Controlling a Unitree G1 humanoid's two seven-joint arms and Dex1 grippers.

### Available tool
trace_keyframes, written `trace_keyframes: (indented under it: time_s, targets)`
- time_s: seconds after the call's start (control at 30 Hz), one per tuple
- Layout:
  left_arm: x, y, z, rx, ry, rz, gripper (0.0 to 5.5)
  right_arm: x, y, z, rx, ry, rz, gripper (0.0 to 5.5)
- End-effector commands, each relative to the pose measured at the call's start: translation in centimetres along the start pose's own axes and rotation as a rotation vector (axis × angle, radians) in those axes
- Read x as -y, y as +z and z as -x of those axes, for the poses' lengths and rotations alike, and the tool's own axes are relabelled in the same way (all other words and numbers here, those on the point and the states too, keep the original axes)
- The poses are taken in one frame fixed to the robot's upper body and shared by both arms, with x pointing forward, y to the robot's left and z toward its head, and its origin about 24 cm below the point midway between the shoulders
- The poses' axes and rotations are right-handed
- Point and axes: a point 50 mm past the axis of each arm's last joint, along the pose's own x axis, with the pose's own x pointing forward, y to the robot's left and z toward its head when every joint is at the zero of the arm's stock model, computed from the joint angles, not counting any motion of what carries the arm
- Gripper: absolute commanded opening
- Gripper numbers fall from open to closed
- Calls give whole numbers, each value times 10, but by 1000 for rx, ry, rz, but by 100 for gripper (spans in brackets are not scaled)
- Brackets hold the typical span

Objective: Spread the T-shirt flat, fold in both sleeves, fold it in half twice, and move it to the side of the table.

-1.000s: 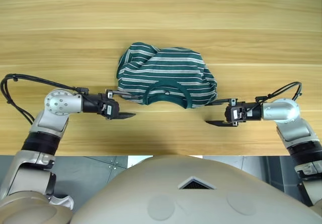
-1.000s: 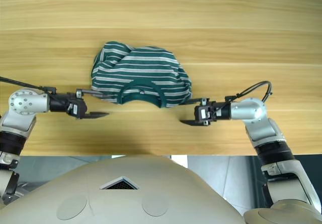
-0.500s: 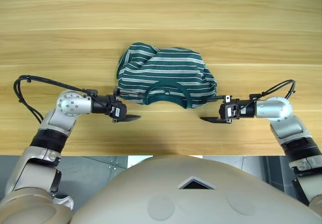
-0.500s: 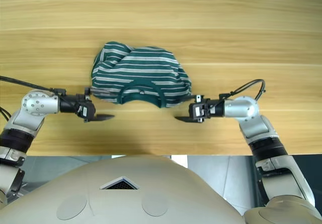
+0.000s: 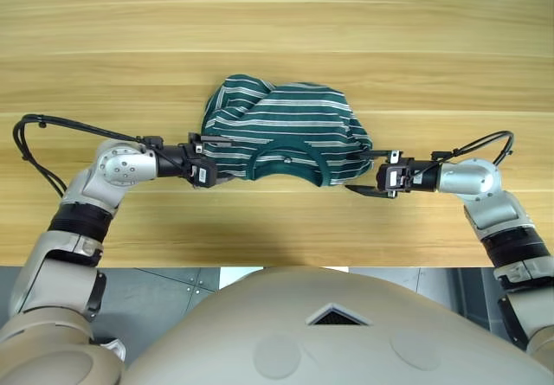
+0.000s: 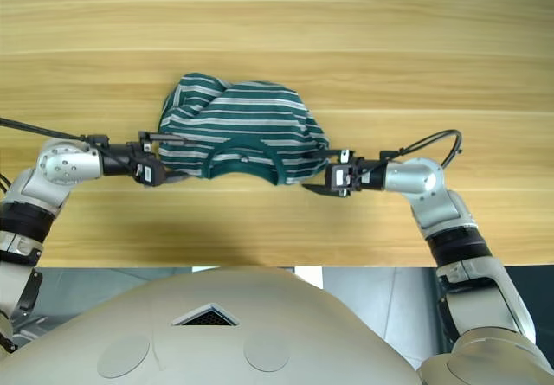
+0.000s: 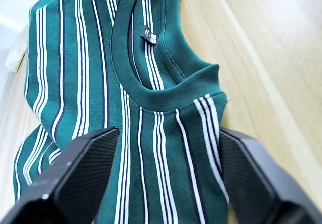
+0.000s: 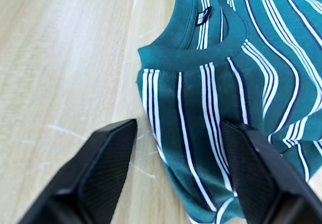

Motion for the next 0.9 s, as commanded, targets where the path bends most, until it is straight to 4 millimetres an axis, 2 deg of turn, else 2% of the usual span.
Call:
trace_keyframes:
  time_s: [0.03,0.13,0.6,0.73,0.9]
  targets:
    - [28,-15,0,-104,-163,51,287,-10,-9,-3,-65,61,-19,306]
    - [31,-12,-1,-82,-179,49,232,-10,-9,-3,-61,62,-21,306]
    - [31,-10,-2,-65,-170,51,1,-11,-9,-3,-47,68,-27,63]
    - [31,-11,-2,-68,-163,56,0,-9,-13,-3,-69,52,-31,3]
    - [26,-13,-2,-64,-142,68,0,-4,-15,-2,-74,28,-35,3]
